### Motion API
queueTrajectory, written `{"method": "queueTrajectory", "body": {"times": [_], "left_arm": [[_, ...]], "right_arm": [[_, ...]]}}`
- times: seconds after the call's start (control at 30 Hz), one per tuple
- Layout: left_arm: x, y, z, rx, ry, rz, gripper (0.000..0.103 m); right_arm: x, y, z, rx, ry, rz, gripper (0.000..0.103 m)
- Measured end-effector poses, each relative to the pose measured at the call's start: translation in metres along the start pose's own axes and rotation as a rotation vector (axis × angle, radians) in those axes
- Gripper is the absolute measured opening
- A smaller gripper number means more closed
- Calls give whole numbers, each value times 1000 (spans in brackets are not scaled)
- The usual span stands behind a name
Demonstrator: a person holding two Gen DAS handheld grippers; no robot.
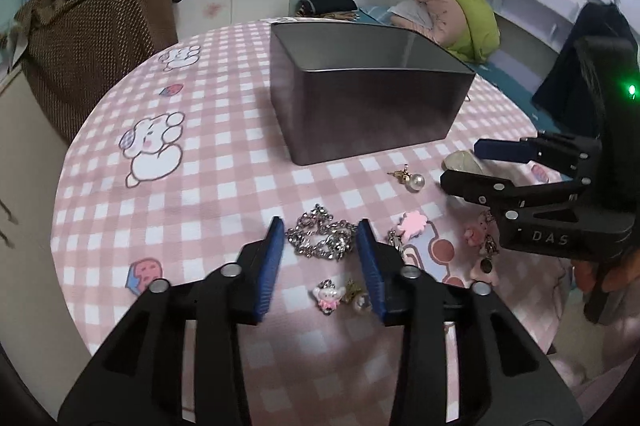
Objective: Organize jewelry
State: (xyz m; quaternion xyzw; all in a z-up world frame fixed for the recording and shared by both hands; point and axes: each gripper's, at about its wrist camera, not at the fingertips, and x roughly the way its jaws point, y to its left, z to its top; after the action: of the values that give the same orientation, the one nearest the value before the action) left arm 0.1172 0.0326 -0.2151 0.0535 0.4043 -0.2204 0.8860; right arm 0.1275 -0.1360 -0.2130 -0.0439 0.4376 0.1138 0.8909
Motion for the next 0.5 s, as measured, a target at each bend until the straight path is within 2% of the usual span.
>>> {"method": "queueTrajectory", "body": {"times": [0.03, 0.1, 0.3, 0.33, 0.37, 0.43, 0.5], "left_arm": [[1, -1, 1, 8, 1, 4, 32], [2, -2, 1, 7, 4, 0, 21], [1, 11, 5, -88, -5, -60, 16], [1, 14, 7, -105, -10, -57, 4], [-1, 16, 9, -119, -21, -52, 0], [-3, 18, 13, -136, -34, -51, 0], [-5, 17, 16, -136, -45, -51, 0]], "right_arm": [[0, 0, 0, 0, 0, 0, 59], [0, 0, 0, -1, 0, -1, 59], [0, 0, 0, 0, -1, -2, 60], [0, 0, 0, -1, -2, -1, 60], [1, 0, 0, -1, -4, 1, 59], [1, -1, 1, -1, -11, 1, 54], [0, -2, 1, -3, -18, 4, 35]]}}
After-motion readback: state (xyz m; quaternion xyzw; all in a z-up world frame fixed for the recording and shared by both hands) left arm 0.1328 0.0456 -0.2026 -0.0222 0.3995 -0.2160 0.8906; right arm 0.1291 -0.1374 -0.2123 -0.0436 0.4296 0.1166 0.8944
